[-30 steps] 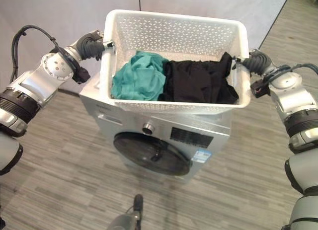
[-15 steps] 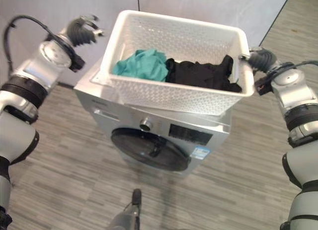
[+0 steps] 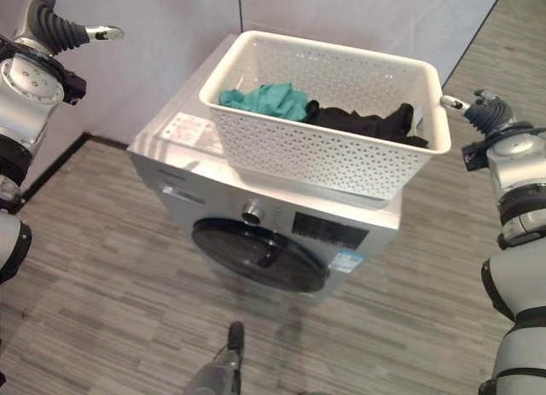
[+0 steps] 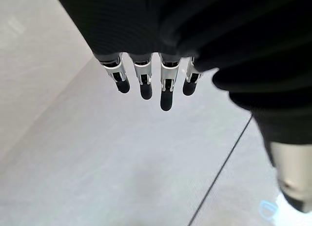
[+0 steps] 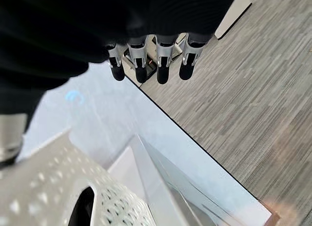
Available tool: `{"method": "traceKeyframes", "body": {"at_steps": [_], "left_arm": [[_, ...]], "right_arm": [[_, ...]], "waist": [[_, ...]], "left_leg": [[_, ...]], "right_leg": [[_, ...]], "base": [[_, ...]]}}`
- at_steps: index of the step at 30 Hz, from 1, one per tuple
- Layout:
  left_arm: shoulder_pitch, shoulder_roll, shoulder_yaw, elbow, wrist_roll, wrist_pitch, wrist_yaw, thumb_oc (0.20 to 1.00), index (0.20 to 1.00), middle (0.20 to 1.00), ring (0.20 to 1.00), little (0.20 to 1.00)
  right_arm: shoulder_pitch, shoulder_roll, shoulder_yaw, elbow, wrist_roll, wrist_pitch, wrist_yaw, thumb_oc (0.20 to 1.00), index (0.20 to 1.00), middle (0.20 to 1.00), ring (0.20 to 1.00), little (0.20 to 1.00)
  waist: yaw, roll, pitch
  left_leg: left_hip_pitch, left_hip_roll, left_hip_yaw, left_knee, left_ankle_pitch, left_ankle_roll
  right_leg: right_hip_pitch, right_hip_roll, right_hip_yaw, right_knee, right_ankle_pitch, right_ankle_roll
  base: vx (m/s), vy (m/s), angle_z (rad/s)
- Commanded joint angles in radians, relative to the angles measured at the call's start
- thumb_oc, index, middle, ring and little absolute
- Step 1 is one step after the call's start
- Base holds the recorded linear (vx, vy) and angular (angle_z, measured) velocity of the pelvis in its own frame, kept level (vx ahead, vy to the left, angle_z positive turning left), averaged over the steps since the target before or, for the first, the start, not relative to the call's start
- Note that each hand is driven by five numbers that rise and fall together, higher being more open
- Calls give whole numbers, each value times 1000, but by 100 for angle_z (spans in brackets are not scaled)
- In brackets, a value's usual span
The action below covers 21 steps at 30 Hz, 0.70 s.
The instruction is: Grab the laundry basket,head to the washer,open it,put in the laundry and shut it.
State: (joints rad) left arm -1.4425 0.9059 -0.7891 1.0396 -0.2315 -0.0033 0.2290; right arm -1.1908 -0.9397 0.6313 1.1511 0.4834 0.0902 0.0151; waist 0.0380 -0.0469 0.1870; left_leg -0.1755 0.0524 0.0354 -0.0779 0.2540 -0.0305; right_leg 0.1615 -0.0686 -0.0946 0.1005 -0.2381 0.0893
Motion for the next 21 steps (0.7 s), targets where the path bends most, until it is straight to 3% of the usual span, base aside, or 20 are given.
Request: {"method": "traceKeyframes", "body": {"at_steps": [1,5,7,10,12,13,14,16,17,18,19,20,21], "left_arm": [[-77,62,60,33,-4,-44,50,1000,1000,1000,1000,1000],[-14,119,133,-32,-23,-59,75,1000,1000,1000,1000,1000],[113,173,273,-159,-29,-78,118,1000,1000,1000,1000,1000],[177,188,337,-210,-21,-82,138,1000,1000,1000,1000,1000],[488,238,630,-448,-21,-120,182,1000,1000,1000,1000,1000],[589,240,716,-504,-6,-120,184,1000,1000,1000,1000,1000],[616,237,736,-521,-2,-115,183,1000,1000,1000,1000,1000],[974,204,1010,-668,26,-125,166,1000,1000,1000,1000,1000],[996,200,1025,-683,28,-121,164,1000,1000,1000,1000,1000],[1160,161,1144,-712,36,-117,159,1000,1000,1000,1000,1000],[1178,158,1155,-723,37,-115,156,1000,1000,1000,1000,1000],[1344,87,1263,-723,68,-102,155,1000,1000,1000,1000,1000],[1356,85,1269,-730,69,-101,153,1000,1000,1000,1000,1000]], "right_arm": [[-108,-58,1,11,29,-48,-38,1000,1000,1000,1000,1000],[-75,-77,-52,-11,50,-62,-52,1000,1000,1000,1000,1000],[9,-111,-171,-105,80,-103,-100,1000,1000,1000,1000,1000],[54,-121,-223,-165,76,-116,-129,1000,1000,1000,1000,1000],[285,-168,-475,-393,15,-173,-228,1000,1000,1000,1000,1000],[370,-172,-545,-448,-9,-179,-240,1000,1000,1000,1000,1000],[390,-170,-556,-464,-13,-175,-242,1000,1000,1000,1000,1000],[692,-129,-817,-607,-68,-186,-268,1000,1000,1000,1000,1000],[709,-125,-826,-622,-71,-182,-268,1000,1000,1000,1000,1000],[840,-76,-924,-686,-102,-185,-271,1000,1000,1000,1000,1000],[852,-71,-930,-698,-104,-181,-271,1000,1000,1000,1000,1000],[997,6,-1017,-765,-163,-180,-269,1000,1000,1000,1000,1000],[1006,11,-1020,-775,-166,-177,-269,1000,1000,1000,1000,1000]], "waist": [[8,5,24],[16,4,9],[21,4,-2],[21,5,-10],[31,7,-25],[31,9,-32],[30,11,-37],[38,14,-43],[37,14,-49],[41,18,-49],[39,17,-53],[37,21,-52],[36,20,-56]], "left_leg": [[149,70,-5,31,-219,-39],[167,72,-3,21,-220,-41],[171,72,-5,17,-215,-41],[177,72,-4,14,-217,-41],[184,70,-9,11,-221,-39],[188,70,-10,11,-224,-38],[193,71,-10,9,-229,-39],[194,70,-15,17,-229,-34],[200,70,-15,14,-236,-35],[199,71,-18,19,-234,-33],[203,72,-18,18,-239,-34],[201,73,-21,25,-237,-32],[204,73,-21,23,-242,-32]], "right_leg": [[-96,-110,-19,-125,224,60],[-78,-109,-21,-139,224,60],[-71,-108,-23,-145,226,58],[-65,-108,-24,-147,224,57],[-56,-107,-26,-154,223,54],[-52,-108,-26,-157,222,53],[-47,-108,-27,-159,218,53],[-43,-107,-22,-162,221,46],[-37,-107,-23,-164,216,47],[-35,-107,-21,-165,217,44],[-31,-106,-22,-166,213,44],[-31,-106,-19,-166,215,39],[-28,-105,-19,-168,211,40]], "base": [[36,-5,0],[39,-9,-2],[20,-4,0],[0,0,0],[43,-20,-1],[47,-17,-2],[46,-19,2],[0,0,0],[-3,-35,-8],[31,-22,-12],[-29,-53,-13],[6,-37,-8],[-21,-60,-7]]}}
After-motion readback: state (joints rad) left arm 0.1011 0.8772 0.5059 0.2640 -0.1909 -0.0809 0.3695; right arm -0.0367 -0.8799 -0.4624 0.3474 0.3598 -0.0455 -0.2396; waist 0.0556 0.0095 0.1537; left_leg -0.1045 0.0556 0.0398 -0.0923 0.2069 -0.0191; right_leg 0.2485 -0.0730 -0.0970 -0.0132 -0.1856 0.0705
